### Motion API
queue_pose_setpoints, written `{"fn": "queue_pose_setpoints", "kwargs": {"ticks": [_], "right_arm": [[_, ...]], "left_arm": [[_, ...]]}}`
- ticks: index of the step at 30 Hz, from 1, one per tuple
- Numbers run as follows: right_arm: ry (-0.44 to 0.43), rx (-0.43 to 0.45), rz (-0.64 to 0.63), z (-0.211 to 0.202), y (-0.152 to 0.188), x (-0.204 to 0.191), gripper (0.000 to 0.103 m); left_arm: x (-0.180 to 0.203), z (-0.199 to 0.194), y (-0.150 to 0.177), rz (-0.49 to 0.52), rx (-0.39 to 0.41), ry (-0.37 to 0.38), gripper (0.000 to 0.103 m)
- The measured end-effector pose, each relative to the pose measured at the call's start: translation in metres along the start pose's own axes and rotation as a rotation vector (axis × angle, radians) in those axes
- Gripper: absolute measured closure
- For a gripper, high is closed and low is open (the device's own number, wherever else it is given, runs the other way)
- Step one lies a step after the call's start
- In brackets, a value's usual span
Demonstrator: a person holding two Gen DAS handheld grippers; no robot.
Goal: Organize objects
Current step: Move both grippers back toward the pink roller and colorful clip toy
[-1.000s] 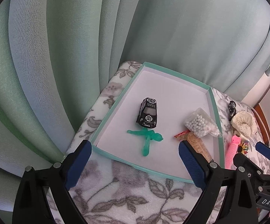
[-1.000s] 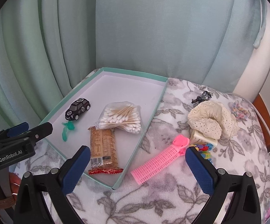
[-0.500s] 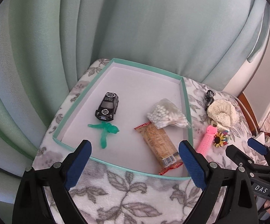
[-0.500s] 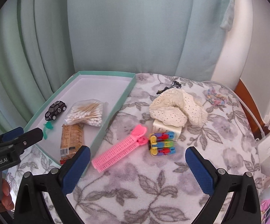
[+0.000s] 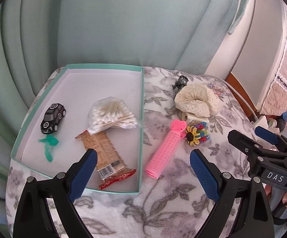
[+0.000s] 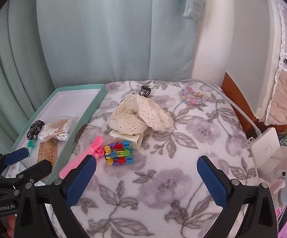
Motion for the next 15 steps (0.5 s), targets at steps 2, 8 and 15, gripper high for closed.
{"fn": "queue_pose_setpoints", "kwargs": {"ticks": [2, 8, 15], "right_arm": [[0.0, 0.0, 0.01, 0.001, -0.001, 0.005, 0.0], [-0.001, -0.009, 0.044, 0.009, -0.001, 0.018, 0.0], [-0.034, -0.032, 0.031, 0.022, -0.002, 0.011, 0.0]], "left_arm": [[0.01, 0.003, 0.001, 0.027, -0.01, 0.009, 0.008], [0.032, 0.019, 0.003, 0.093, -0.039, 0.042, 0.014], [0.044, 0.042, 0.011, 0.136, -0.098, 0.053, 0.034]]}}
Point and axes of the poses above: each gripper's, at about its wrist camera, not at the fingertips, and z roughly the way its jaws point, x to its right, y to its underside, the point moved 7 cm from there along z, roughly the way its jaws point, and after that the axes turned 13 degrees about -z, right-handed, at the moved point
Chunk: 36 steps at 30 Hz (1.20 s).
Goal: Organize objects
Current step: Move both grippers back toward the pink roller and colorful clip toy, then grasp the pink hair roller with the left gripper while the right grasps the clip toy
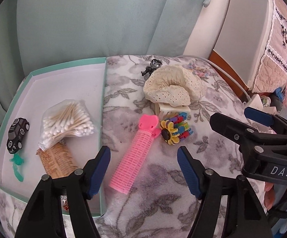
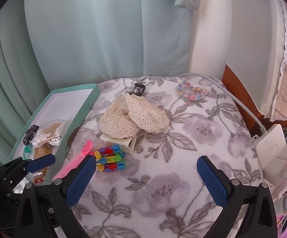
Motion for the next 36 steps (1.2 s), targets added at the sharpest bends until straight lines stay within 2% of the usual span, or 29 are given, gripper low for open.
{"fn": "queue_pose_setpoints", "kwargs": {"ticks": [1, 5, 7, 10, 24, 26, 31, 33, 36], "right_arm": [[-0.006, -0.003, -0.007, 0.002, 0.0, -0.003, 0.0], [-0.029, -0.02, -0.039, 0.011, -0.002, -0.013, 0.0], [-0.047, -0.03, -0.047, 0.015, -0.003, -0.018, 0.0], [-0.069, -0.049, -0.061, 0.023, -0.002, -0.026, 0.001], [-0.133, -0.115, -0.077, 0.051, 0.001, -0.046, 0.023], [-0.139, -0.119, -0.075, 0.053, 0.002, -0.048, 0.024], [-0.149, -0.133, -0.071, 0.058, 0.003, -0.05, 0.035], [-0.148, -0.139, -0.063, 0.06, 0.004, -0.049, 0.048], [-0.158, -0.139, -0.056, 0.06, 0.004, -0.048, 0.056]], "left_arm": [[0.001, 0.002, 0.001, 0.001, -0.006, 0.005, 0.037], [0.003, 0.009, 0.002, 0.011, -0.023, 0.009, 0.039], [0.003, 0.013, 0.003, 0.008, -0.033, 0.009, 0.044], [0.002, 0.016, 0.002, 0.003, -0.036, 0.005, 0.045], [-0.001, 0.025, 0.003, 0.002, -0.048, -0.001, 0.047], [-0.001, 0.025, 0.003, 0.003, -0.048, -0.002, 0.05], [-0.001, 0.028, 0.003, 0.018, -0.045, -0.006, 0.053], [-0.001, 0.028, 0.002, 0.022, -0.044, -0.01, 0.056], [-0.003, 0.029, 0.001, 0.022, -0.044, -0.011, 0.06]]}}
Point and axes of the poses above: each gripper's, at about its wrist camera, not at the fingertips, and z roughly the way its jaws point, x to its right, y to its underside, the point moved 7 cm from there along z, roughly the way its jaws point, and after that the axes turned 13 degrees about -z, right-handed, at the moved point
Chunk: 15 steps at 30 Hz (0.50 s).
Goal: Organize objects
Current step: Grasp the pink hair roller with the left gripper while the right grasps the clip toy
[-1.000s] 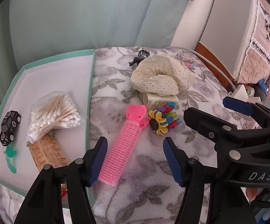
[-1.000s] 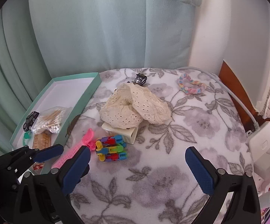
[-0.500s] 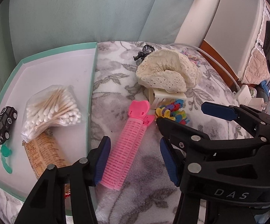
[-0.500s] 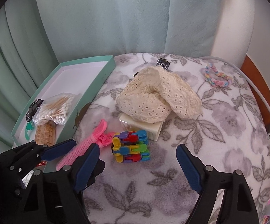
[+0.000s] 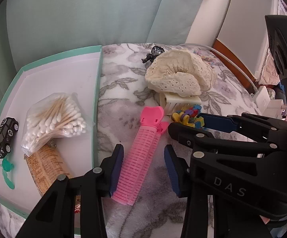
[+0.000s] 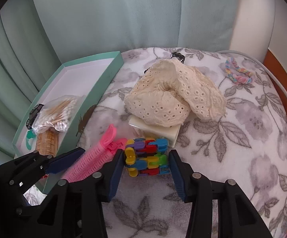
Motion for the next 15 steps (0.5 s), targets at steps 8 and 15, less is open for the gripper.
{"fn": "queue_pose_setpoints", "kwargs": {"ticks": [8, 15], "right_arm": [[0.02, 0.014, 0.0, -0.008, -0.001, 0.003, 0.057], [0.032, 0.026, 0.016, -0.019, 0.0, 0.008, 0.057]], "left_arm": [[-0.003, 0.0, 0.0, -0.001, 0.003, -0.007, 0.068], [-0.006, -0.003, 0.0, -0.018, 0.014, -0.01, 0.074]]}}
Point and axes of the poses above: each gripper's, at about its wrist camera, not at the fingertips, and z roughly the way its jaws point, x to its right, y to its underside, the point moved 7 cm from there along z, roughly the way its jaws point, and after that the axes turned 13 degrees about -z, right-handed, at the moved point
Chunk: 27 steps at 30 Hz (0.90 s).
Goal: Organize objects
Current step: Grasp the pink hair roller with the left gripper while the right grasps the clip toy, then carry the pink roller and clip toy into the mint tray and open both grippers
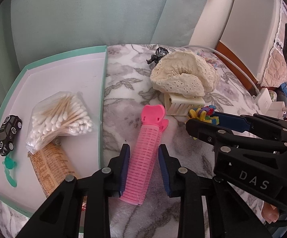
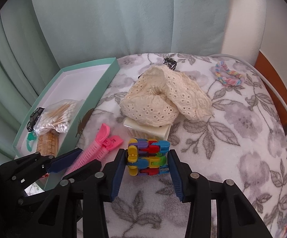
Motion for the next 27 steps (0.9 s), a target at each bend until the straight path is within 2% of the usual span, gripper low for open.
{"fn": "queue_pose_setpoints", "kwargs": {"ticks": [7, 27], "right_arm": [[0.008, 0.017, 0.005, -0.012, 0.001, 0.0, 0.057], [0.031, 0.047, -0.018, -0.038, 0.001, -0.016, 0.057]], "left_arm": [[-0.004, -0.014, -0.002, -0.026, 0.032, 0.009, 0.079], [-0.01, -0.06, -0.008, -0.087, 0.122, 0.062, 0.079]]}}
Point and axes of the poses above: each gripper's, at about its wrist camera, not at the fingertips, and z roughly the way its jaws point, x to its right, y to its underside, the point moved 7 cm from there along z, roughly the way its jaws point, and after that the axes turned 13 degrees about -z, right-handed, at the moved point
